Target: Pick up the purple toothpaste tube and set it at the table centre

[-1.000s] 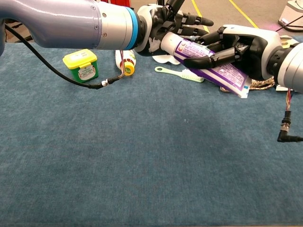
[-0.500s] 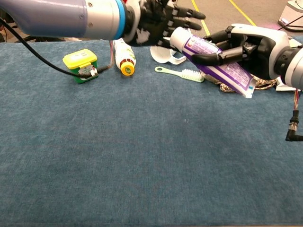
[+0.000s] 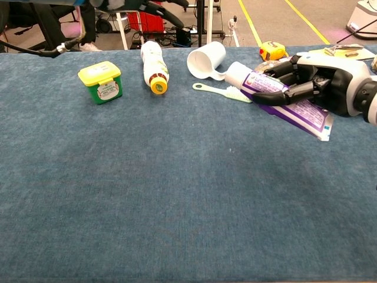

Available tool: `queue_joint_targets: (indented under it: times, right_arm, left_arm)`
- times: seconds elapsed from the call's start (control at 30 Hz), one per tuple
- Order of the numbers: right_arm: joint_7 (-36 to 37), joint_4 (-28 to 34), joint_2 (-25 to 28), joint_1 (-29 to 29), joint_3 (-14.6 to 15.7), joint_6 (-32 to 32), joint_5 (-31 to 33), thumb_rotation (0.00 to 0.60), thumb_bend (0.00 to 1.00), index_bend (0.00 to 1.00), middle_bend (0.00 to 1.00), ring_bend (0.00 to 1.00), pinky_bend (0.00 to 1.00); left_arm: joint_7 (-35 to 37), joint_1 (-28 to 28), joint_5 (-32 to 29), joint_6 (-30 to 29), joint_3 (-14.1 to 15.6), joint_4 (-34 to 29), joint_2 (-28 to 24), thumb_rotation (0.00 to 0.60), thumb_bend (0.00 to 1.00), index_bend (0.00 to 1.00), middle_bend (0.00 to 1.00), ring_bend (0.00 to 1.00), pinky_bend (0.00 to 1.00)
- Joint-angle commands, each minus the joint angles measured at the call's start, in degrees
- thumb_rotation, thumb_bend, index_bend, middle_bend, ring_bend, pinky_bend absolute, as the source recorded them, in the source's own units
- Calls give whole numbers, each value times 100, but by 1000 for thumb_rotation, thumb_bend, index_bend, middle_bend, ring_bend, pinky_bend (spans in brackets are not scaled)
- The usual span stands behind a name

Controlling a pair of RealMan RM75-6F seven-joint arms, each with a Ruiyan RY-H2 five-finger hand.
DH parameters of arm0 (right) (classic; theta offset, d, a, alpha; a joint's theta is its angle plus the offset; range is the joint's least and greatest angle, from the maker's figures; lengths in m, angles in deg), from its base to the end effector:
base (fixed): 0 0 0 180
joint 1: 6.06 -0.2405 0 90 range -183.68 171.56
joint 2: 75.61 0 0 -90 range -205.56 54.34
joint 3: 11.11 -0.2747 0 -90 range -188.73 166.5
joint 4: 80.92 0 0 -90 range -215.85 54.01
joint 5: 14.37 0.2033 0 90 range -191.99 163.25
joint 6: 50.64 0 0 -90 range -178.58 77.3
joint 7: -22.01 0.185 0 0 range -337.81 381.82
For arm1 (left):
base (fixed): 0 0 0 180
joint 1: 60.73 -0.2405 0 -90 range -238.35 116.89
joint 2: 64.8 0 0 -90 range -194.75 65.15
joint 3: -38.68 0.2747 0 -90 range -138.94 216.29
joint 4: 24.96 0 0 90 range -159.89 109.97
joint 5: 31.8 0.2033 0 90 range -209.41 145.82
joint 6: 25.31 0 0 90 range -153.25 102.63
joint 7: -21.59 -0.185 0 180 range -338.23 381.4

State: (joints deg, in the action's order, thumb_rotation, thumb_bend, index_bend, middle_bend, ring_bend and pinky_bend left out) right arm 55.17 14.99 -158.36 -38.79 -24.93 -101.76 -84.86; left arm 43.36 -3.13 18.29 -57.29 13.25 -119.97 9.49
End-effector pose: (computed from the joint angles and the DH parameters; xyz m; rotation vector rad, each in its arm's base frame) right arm -0.1586 -0.3503 -0.0016 1.3796 -1.9684 1.4423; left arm -0.0114 0.4366 0.0376 -1.7603 -1.8097 -1.3609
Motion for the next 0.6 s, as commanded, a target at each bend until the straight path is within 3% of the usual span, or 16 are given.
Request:
queue_joint_targets:
  times: [0.03,0.37,0.5,0.6]
  right_arm:
    - [-79,-86,51,5,80,50,-64,578,482,771,852,1000,1000]
    - [-1078,-492,235,-115,393,194,-217,564,482,726,799,964,989]
    - [-1491,-678,197,-147,484,156,-251,545,482,656,744,891,908]
    - [-1768,-778,152,-172,544,156,-242,522,482,549,665,779,789]
  left_arm:
    - [-102,-104,117,-78,108,-118,-157,0,37,0,0,0,162]
    - [-478,-602,584,-621,428,-678,-843,0,37,0,0,0,162]
    - [-505,-868,774,-810,544,-879,-1153,0,36,0,0,0,162]
    - [-490,-1037,926,-930,615,-965,-1317,0,37,0,0,0,162]
